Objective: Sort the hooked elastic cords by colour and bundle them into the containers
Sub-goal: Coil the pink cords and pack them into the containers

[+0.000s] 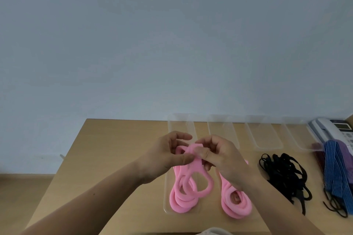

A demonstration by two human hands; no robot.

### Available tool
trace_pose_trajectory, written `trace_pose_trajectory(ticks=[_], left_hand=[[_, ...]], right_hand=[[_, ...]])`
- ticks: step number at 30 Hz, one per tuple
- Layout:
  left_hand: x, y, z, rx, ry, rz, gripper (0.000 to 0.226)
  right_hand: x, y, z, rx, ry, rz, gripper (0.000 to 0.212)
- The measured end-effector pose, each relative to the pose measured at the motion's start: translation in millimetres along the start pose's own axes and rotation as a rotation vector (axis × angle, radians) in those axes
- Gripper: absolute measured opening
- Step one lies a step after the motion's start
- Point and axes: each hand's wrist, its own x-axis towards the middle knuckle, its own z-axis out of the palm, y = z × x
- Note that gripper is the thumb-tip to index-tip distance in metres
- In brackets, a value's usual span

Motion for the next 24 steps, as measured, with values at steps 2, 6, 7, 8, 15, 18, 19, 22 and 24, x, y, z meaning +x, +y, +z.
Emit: trace_pose_trajectory(ticks=[2, 6, 7, 8, 15, 18, 19, 22, 24], left_hand=[[0, 2, -1, 0.064, -0.03, -0.043, 0.039], [1, 11, -3, 0.082, -0.058, -0.097, 0.041], [1, 12, -3, 0.06, -0.07, -0.114, 0.041], [1, 12, -4, 0.021, -0.082, -0.136, 0.042], [3, 10, -2, -0.106, -0.069, -0.168, 0.045], [4, 11, -3, -0.134, -0.055, -0.118, 0.04], [4, 11, -3, -0.121, -0.039, -0.096, 0.037], [6, 11, -2, 0.003, 0.02, -0.032, 0.025], [7, 11, -1, 0.049, 0.018, -0.008, 0.024]], right_hand=[[0, 0, 1, -0.002, 0.012, -0.019, 0.022], [0, 2, 3, -0.014, -0.003, -0.038, 0.031], [-1, 3, 2, -0.016, -0.01, -0.044, 0.036], [-1, 4, 2, -0.008, -0.022, -0.048, 0.04], [0, 7, 0, 0.018, -0.039, -0.046, 0.045], [0, 6, -4, 0.01, -0.044, -0.032, 0.046], [0, 5, -4, 0.024, -0.054, -0.02, 0.044], [1, 1, -3, 0.078, -0.044, 0.047, 0.045], [2, -2, -2, 0.053, -0.028, 0.062, 0.045]])
